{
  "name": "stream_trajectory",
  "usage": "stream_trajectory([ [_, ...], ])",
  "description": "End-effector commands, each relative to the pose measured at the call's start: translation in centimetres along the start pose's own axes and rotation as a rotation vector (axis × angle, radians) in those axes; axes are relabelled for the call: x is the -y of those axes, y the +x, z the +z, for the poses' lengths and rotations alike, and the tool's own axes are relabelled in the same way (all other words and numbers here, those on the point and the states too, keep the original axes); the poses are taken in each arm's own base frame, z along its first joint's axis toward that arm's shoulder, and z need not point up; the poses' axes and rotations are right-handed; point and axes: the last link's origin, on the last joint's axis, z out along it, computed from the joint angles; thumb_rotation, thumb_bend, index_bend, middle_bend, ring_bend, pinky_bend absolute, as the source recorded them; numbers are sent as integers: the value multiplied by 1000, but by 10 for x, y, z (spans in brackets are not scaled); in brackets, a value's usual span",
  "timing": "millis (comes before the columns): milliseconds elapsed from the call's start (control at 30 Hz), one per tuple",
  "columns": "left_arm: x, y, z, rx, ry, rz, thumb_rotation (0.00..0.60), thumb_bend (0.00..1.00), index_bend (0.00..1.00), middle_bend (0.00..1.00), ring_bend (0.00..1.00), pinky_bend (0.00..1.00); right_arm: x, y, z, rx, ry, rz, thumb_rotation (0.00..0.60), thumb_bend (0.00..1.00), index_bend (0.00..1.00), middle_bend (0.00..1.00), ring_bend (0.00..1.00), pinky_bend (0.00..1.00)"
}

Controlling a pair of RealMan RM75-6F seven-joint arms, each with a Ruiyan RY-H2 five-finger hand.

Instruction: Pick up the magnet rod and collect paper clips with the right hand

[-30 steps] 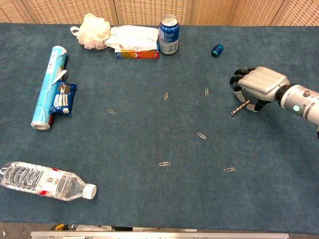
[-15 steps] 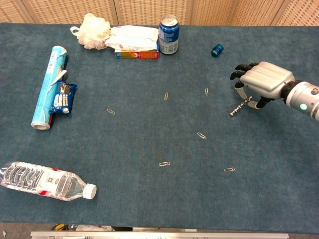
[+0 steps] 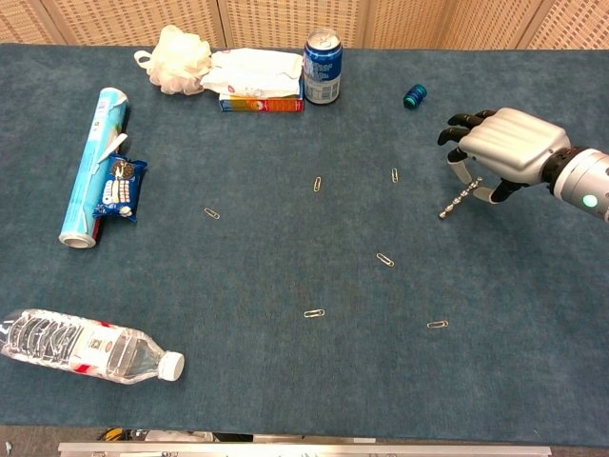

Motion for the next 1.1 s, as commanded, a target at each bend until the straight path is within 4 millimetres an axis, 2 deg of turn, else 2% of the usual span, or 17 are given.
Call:
stream_trajectory([
  [33, 1, 1, 0, -3, 0, -1, 600, 301, 485, 444, 421, 657, 1, 3, -1, -5, 3, -5, 600, 271, 572, 188, 75, 190],
  [600, 3, 4, -1, -14, 4, -8, 600, 302, 484, 444, 421, 657, 4, 24, 1, -48, 6, -16, 600, 271, 572, 188, 75, 190],
  [1100, 5, 2, 0, -6, 19, 1, 600, 302, 485, 444, 421, 657, 1, 53, 34, -72, -4, -42, 600, 271, 572, 188, 75, 190],
])
